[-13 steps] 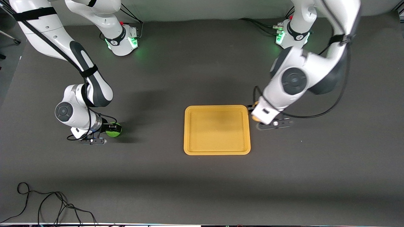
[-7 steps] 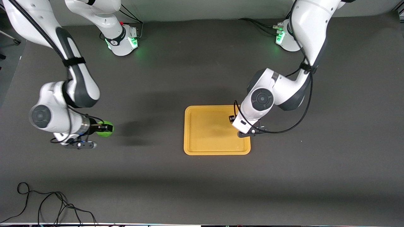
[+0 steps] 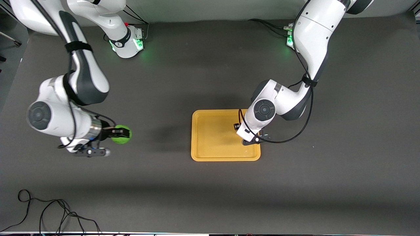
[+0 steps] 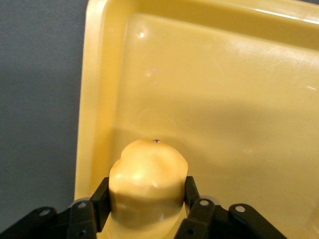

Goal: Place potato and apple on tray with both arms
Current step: 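Carry the potato with the left gripper over the yellow tray, then release the potato on the tray while the right gripper carries the apple over, then lower the apple onto the tray while the left gripper withdraws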

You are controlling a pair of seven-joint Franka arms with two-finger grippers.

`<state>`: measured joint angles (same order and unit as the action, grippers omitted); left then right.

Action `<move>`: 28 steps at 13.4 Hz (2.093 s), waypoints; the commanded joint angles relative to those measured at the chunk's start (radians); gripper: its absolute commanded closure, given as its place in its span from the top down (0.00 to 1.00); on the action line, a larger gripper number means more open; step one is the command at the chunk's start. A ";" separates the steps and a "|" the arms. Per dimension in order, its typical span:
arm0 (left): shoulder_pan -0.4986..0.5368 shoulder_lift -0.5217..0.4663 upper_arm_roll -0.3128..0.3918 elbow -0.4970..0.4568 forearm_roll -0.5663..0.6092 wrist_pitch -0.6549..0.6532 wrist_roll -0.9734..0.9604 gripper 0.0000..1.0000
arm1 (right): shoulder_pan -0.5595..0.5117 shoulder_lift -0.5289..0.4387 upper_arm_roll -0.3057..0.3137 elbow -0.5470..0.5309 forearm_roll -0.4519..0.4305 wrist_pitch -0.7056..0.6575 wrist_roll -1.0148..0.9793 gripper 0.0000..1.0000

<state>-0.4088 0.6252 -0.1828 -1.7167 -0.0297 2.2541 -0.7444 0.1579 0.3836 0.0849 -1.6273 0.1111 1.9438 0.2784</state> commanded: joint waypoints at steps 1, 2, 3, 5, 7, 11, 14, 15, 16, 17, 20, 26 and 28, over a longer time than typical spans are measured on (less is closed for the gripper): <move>-0.022 0.019 0.017 0.025 0.016 0.008 -0.027 0.35 | 0.154 0.119 -0.011 0.153 0.016 0.029 0.236 0.21; -0.021 0.019 0.019 0.025 0.017 0.008 -0.026 0.39 | 0.207 0.168 -0.013 0.194 0.006 0.055 0.325 0.21; -0.018 0.019 0.020 0.025 0.025 0.008 -0.023 0.39 | 0.236 0.217 -0.013 0.249 0.004 0.067 0.396 0.21; -0.015 0.017 0.020 0.025 0.031 0.007 -0.015 0.39 | 0.294 0.305 -0.017 0.340 0.001 0.075 0.497 0.21; -0.015 0.019 0.022 0.025 0.033 0.008 -0.012 0.67 | 0.356 0.366 -0.019 0.371 -0.036 0.143 0.606 0.21; -0.015 0.018 0.022 0.025 0.057 0.004 -0.015 1.00 | 0.371 0.423 -0.017 0.371 -0.057 0.217 0.642 0.21; -0.008 -0.016 0.023 0.022 0.059 -0.021 -0.015 1.00 | 0.390 0.434 -0.017 0.371 -0.056 0.218 0.697 0.21; -0.004 -0.047 0.029 0.022 0.059 -0.057 -0.012 1.00 | 0.396 0.434 -0.016 0.371 -0.054 0.218 0.712 0.21; 0.014 -0.089 0.037 0.022 0.066 -0.112 -0.004 1.00 | 0.402 0.434 -0.016 0.371 -0.054 0.218 0.731 0.21; 0.042 -0.135 0.037 0.020 0.091 -0.155 0.029 1.00 | 0.413 0.436 -0.016 0.373 -0.056 0.218 0.742 0.21; 0.163 -0.251 0.037 0.016 0.096 -0.269 0.239 1.00 | 0.466 0.478 -0.016 0.388 -0.056 0.250 0.771 0.21; 0.418 -0.465 0.036 0.006 0.082 -0.459 0.655 1.00 | 0.509 0.561 -0.019 0.396 -0.060 0.345 0.768 0.21; 0.462 -0.521 0.037 0.005 0.082 -0.514 0.727 1.00 | 0.509 0.560 -0.019 0.391 -0.092 0.342 0.766 0.22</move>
<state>0.0179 0.1795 -0.1345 -1.6720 0.0570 1.7784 -0.0835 0.6630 0.9296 0.0695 -1.2731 0.0601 2.2934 1.0248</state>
